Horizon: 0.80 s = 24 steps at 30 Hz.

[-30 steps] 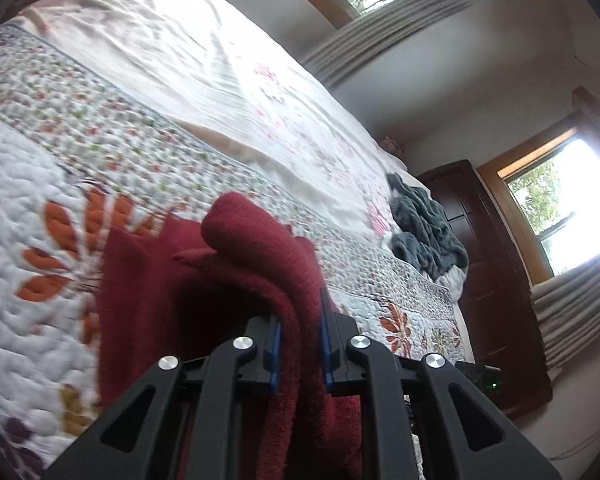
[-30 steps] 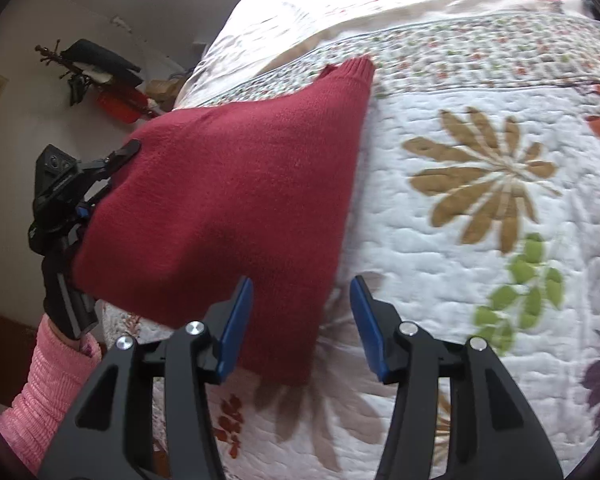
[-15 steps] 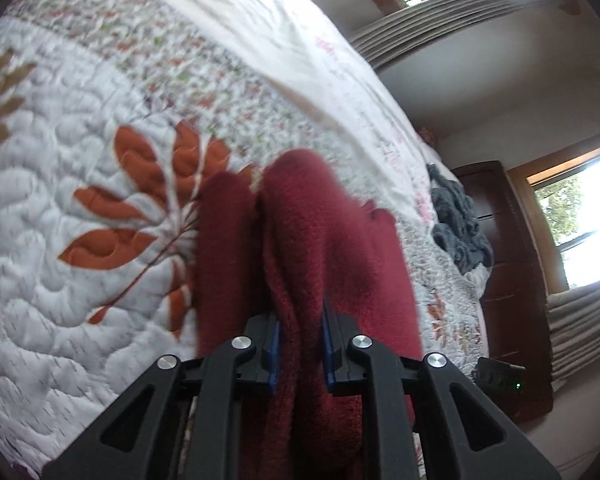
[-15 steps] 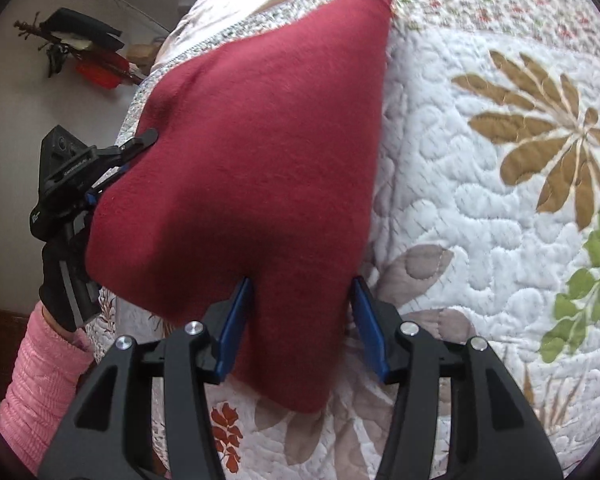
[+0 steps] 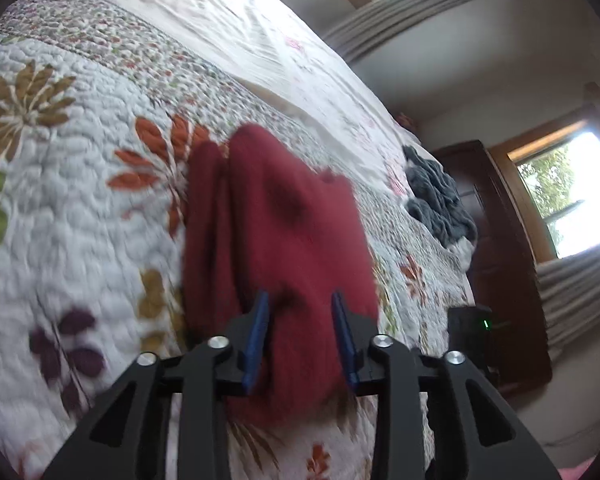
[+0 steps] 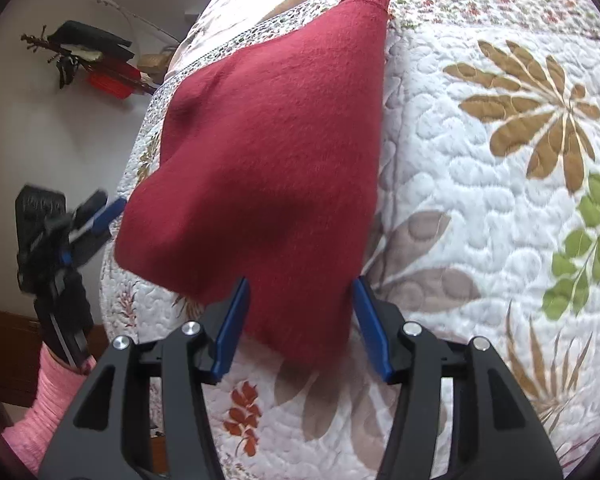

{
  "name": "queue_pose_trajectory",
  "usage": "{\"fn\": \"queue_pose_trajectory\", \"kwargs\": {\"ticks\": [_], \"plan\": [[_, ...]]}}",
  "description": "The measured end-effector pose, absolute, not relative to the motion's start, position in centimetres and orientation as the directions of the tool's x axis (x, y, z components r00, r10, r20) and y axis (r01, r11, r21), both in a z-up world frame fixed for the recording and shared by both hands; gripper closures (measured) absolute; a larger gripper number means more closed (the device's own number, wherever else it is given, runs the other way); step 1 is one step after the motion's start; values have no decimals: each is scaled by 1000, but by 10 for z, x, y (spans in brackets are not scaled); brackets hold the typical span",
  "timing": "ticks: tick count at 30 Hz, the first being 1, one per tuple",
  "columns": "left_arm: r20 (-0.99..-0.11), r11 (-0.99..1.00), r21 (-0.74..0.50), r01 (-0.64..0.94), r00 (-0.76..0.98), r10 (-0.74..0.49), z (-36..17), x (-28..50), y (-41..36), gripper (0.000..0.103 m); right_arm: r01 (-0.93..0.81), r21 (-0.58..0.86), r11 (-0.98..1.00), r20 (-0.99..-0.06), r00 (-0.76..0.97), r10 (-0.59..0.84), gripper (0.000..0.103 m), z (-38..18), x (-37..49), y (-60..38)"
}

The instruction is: Fold small clothes

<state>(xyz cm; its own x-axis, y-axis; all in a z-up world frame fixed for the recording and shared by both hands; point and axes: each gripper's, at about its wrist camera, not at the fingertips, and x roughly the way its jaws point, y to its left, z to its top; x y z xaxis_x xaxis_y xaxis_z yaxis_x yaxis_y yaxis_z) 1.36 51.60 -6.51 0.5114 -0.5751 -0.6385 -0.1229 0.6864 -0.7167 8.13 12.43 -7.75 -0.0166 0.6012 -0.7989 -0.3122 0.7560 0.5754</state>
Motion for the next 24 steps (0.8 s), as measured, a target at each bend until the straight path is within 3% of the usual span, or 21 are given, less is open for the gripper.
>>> {"fn": "queue_pose_trajectory", "kwargs": {"ticks": [6,7,8,9,12,18,24], "plan": [[-668,703,-702,-115,449,-594,-76,5,488,63,-292,566,771,-812,-39,582,51,-92,75,130],[-676,703,-699,-128,439,-592,-81,7,487,66,-291,562,774,-816,-42,577,59,-93,75,132],[-681,700,-700,-140,427,-595,-87,9,485,79,-287,558,779,-820,-46,570,62,-95,76,133],[-692,709,-690,-146,418,-588,-90,10,485,86,-284,555,782,-822,-47,567,67,-95,76,133],[-705,727,-673,-140,421,-571,-90,9,485,93,-298,559,774,-816,-34,577,78,-86,76,132],[-684,707,-689,-159,465,-562,-86,-9,509,94,-321,571,756,-800,-8,600,83,-74,68,127],[-729,738,-651,-180,422,-540,-120,-17,507,94,-302,537,787,-831,-30,555,83,-100,69,132]]}}
